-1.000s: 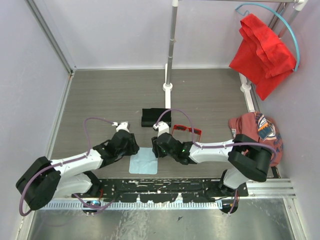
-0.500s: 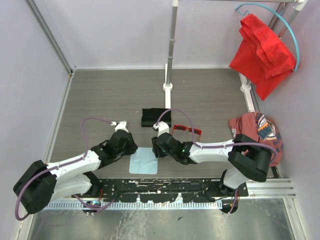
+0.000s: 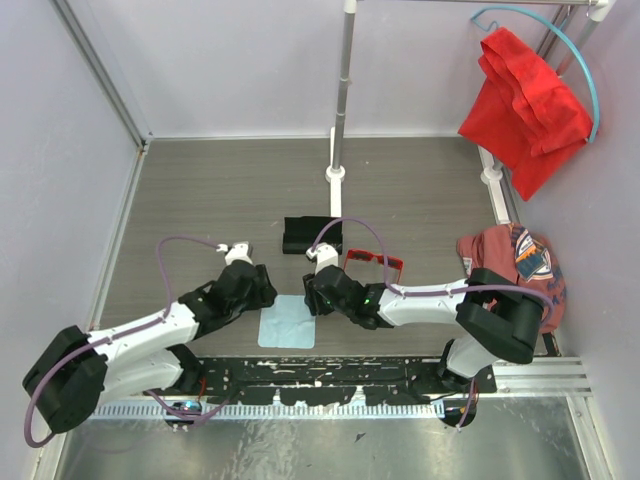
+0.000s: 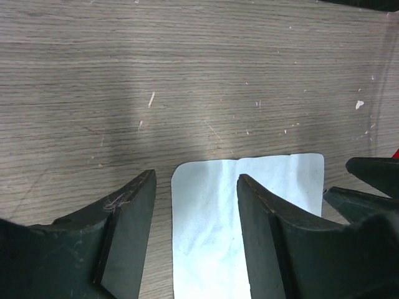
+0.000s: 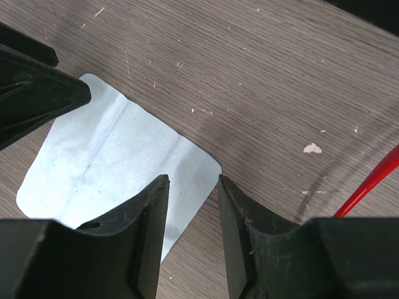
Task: Organize the sunglasses
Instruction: Fold the glasses cleaning cloth at the center of the board.
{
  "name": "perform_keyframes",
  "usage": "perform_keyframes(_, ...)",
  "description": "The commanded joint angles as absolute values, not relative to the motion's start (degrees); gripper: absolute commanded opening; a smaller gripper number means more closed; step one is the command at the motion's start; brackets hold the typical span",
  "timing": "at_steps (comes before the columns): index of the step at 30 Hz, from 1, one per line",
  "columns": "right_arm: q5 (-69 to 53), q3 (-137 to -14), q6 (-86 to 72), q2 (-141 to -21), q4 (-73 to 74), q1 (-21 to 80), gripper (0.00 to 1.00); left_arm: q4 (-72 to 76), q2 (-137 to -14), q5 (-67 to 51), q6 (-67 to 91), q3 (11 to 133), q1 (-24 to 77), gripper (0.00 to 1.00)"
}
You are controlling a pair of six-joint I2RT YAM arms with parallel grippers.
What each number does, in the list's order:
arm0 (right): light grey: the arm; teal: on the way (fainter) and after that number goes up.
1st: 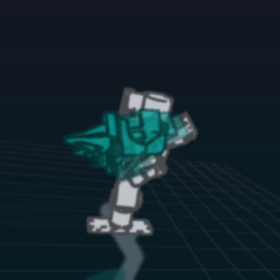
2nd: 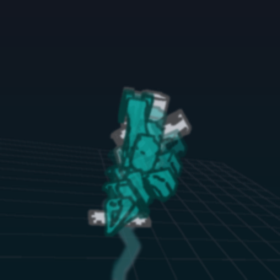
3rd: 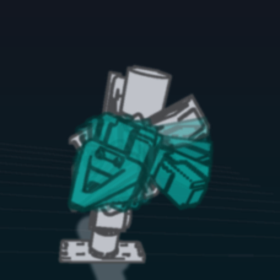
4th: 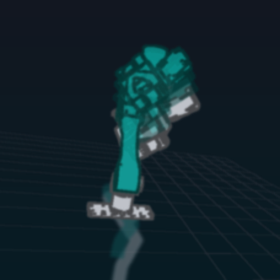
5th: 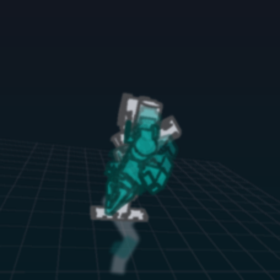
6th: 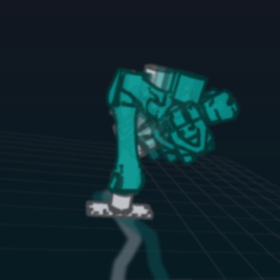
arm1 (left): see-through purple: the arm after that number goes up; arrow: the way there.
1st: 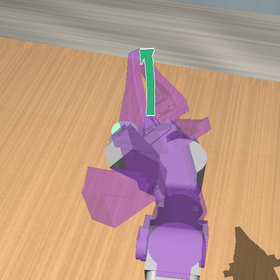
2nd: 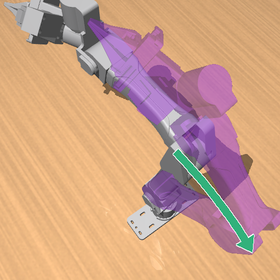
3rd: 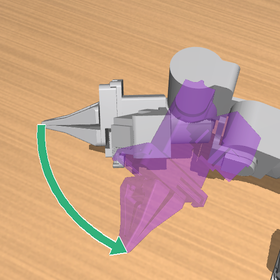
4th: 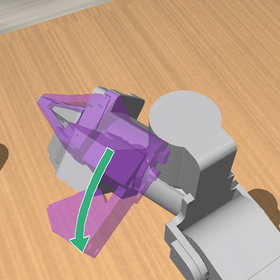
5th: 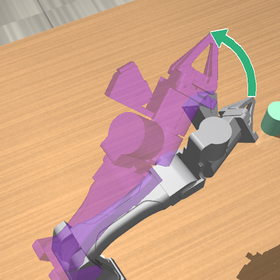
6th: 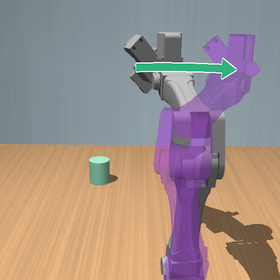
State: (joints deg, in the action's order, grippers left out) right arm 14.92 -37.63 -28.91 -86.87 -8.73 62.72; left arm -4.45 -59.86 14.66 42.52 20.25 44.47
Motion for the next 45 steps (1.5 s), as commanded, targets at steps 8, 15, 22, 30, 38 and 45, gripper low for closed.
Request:
perform_keyframes(8,15.68,-38.27,-29.77,-85.93,-10.72,62.58,0.43,-3.15,-63.98,15.31,42.89,20.21,44.7,0.55)
perform_keyframes(15,15.82,-38.19,-29.78,-85.96,-10.72,62.58,0.43,-2.33,-65.23,14.75,42.98,19.85,44.74,0.47)
perform_keyframes(22,16.04,-38.06,-29.86,-86.03,-10.72,62.58,0.43,-1.69,-65.83,14.04,42.98,19.73,44.73,0.38)
perform_keyframes(30,16.34,-38.06,-29.88,-85.91,-10.55,62.58,0.43,-1.66,-65.83,13.62,42.89,19.68,44.68,0.28)
perform_keyframes(38,16.39,-38.32,-29.86,-86.55,-10.5,62.58,0.43,-1.76,-65.48,14.23,42.72,19.69,44.69,0.15)
perform_keyframes(45,16.37,-38.58,-29.84,-86.95,-10.55,62.49,0.42,-1.08,-65.41,14.24,42.71,19.42,44.67,0.0)
